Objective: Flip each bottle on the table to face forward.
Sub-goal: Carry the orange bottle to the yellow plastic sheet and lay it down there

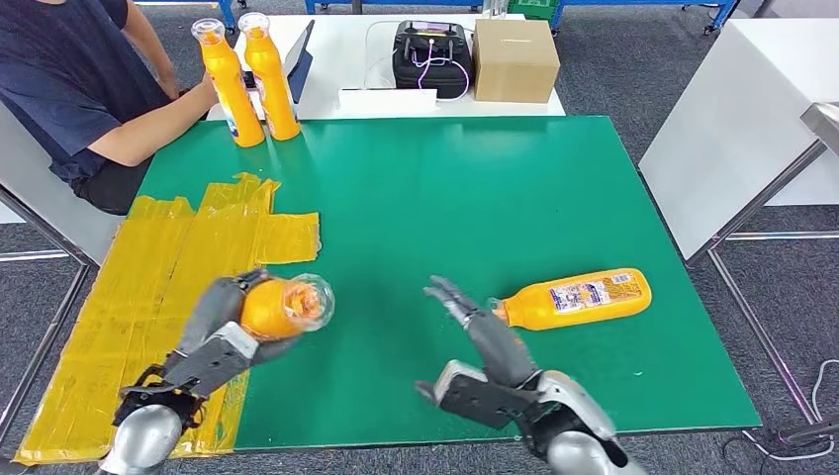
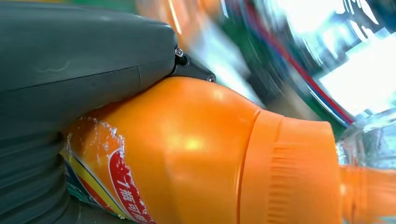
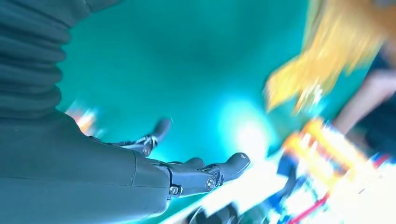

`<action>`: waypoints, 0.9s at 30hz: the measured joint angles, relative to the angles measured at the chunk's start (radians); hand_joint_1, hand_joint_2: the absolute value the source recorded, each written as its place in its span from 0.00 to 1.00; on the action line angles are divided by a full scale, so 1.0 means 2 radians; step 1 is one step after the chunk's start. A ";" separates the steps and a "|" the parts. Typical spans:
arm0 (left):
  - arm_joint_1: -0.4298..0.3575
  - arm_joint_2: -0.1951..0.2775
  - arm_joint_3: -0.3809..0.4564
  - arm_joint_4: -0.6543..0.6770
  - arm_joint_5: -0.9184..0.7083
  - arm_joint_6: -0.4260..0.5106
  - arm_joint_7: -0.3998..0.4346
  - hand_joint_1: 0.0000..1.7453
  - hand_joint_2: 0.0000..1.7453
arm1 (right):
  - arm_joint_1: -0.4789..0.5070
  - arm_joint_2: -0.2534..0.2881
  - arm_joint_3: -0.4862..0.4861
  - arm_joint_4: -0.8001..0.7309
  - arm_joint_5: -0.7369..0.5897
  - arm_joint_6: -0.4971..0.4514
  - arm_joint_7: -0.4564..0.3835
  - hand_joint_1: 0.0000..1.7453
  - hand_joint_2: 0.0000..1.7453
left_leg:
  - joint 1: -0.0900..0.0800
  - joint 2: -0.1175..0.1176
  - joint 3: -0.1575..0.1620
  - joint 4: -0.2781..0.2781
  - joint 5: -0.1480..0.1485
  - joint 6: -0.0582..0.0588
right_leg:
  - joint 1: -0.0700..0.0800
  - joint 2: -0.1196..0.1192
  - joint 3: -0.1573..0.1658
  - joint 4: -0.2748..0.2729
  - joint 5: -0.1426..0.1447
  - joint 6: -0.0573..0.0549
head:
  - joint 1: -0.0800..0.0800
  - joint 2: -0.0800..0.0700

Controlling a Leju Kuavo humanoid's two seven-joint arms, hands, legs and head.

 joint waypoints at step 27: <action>-0.096 0.048 0.019 0.257 -0.317 -0.001 0.083 0.00 1.00 | 0.013 -0.122 -0.219 -0.029 -0.034 0.084 0.032 0.00 1.00 | -0.002 -0.001 -0.001 0.000 0.001 0.002 | -0.002 -0.001 0.000 0.001 0.001 0.001 | 0.000 0.000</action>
